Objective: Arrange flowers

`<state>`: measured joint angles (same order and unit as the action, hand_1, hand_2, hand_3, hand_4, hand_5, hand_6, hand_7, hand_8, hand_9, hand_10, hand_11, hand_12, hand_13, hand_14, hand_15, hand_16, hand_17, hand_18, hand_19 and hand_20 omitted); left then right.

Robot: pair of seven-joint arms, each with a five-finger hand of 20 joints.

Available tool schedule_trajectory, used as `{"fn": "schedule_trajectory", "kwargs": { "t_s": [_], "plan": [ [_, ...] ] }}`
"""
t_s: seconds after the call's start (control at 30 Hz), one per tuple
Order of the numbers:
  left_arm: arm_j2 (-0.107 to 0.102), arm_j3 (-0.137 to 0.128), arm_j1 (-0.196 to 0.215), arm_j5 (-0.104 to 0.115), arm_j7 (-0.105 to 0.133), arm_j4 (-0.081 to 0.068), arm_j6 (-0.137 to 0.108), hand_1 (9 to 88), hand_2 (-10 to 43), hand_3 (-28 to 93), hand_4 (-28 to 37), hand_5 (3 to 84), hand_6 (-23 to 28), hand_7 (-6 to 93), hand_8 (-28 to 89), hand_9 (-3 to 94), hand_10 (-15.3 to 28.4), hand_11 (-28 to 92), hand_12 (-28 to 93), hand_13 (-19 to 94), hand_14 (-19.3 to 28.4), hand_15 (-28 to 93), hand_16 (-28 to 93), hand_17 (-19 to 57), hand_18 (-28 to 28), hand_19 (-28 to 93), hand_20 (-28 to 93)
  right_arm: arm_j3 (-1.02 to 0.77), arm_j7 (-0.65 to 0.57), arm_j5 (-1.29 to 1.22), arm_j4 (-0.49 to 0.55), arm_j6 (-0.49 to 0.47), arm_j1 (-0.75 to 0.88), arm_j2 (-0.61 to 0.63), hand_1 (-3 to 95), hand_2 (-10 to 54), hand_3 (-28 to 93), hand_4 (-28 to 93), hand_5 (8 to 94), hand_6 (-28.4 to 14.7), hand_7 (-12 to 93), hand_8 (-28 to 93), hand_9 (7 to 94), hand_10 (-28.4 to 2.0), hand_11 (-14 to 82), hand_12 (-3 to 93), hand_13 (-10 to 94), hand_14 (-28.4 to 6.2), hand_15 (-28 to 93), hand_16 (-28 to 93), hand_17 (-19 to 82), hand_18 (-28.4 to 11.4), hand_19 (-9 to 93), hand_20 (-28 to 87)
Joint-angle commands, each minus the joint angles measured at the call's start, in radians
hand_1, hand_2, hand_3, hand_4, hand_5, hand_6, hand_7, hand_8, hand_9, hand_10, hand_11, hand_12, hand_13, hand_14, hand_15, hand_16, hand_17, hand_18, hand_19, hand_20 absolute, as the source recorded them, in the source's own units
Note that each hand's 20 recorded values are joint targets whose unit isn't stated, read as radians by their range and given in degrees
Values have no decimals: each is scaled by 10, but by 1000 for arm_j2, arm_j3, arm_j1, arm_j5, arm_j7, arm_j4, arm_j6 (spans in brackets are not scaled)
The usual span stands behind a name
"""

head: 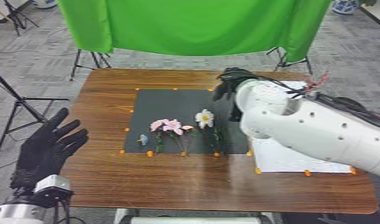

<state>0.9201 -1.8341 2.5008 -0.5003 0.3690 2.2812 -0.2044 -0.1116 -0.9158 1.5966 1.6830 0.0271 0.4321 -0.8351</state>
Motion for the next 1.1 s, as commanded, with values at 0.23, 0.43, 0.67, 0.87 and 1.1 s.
{"fn": "schedule_trajectory", "kwargs": {
  "t_s": [0.23,0.43,0.67,0.87,1.1],
  "plan": [
    [6,20,-21,-5,-8,0,15,309,69,637,-182,334,85,67,-67,270,188,234,119,199,279,552,-117,-55,284,590,-96,-138,-32,-81,-188,-133,57,103,331,-26,808,-242,452,-54,134,-99,465,-192,128,141,590,-131,717,87,405,-166,932,147],
    [6,25,-22,0,1,-3,12,309,69,637,-182,334,85,67,-67,270,188,233,119,199,280,552,-117,-55,284,591,-96,-230,-41,-124,-232,-210,132,84,308,-11,809,-245,425,-35,118,-102,431,-192,85,136,601,-135,729,79,413,-171,932,169],
    [-27,34,-17,20,45,-7,3,309,69,636,-182,334,85,67,-66,270,189,233,120,199,280,553,-117,-55,284,591,-97,-223,-45,-121,-275,-236,123,64,290,27,809,-240,385,-19,110,-101,408,-188,67,137,609,-140,737,75,420,-180,932,195],
    [-31,40,-34,16,36,-13,10,309,69,635,-182,334,85,67,-66,271,189,234,120,200,279,553,-117,-56,284,590,-96,-210,-43,-115,-287,-234,116,75,294,25,810,-239,368,-12,117,-105,399,-181,67,137,607,-139,738,74,417,-182,932,194],
    [-23,39,-43,5,18,-17,16,309,69,636,-181,334,85,66,-66,271,189,234,120,199,279,553,-118,-56,284,590,-95,-128,-13,-86,-270,-150,76,95,303,23,813,-244,376,-7,132,-108,406,-169,74,138,605,-137,738,72,414,-181,932,184]
  ]
}}
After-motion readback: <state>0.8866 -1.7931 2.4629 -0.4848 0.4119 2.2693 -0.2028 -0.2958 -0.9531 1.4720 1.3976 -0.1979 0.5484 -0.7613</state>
